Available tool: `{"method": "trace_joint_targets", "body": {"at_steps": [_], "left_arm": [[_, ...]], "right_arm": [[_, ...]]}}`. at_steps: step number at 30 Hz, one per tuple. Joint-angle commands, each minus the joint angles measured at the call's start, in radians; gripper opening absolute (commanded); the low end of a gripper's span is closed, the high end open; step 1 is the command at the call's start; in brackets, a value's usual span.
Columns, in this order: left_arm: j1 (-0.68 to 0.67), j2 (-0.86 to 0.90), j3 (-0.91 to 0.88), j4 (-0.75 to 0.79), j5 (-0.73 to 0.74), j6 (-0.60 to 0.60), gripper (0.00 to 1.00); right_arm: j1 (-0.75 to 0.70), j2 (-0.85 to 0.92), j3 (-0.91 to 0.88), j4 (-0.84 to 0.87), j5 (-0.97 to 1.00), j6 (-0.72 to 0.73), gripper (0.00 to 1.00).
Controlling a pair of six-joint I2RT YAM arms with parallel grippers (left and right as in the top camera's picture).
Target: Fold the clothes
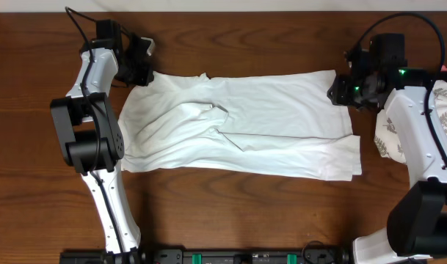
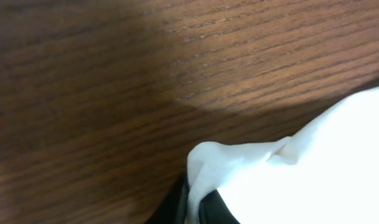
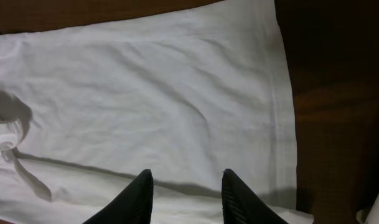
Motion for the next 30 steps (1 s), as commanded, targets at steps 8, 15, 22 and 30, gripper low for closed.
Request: {"method": "trace_joint_targets", "body": {"at_steps": [8, 15, 22, 30], "left_arm": [[0.002, 0.021, -0.004, -0.074, 0.039, -0.185, 0.06], [0.002, 0.021, -0.004, -0.096, 0.039, -0.268, 0.06], [0.002, 0.021, -0.004, -0.112, 0.039, -0.268, 0.06], [0.002, 0.021, -0.004, -0.113, 0.039, -0.271, 0.06]], "right_arm": [[-0.009, 0.063, 0.012, 0.096, -0.034, 0.023, 0.09], [-0.046, 0.254, 0.012, 0.314, -0.122, 0.024, 0.36], [-0.13, 0.314, 0.013, 0.511, -0.098, 0.022, 0.41], [-0.169, 0.396, 0.013, 0.574, -0.117, -0.01, 0.4]]}}
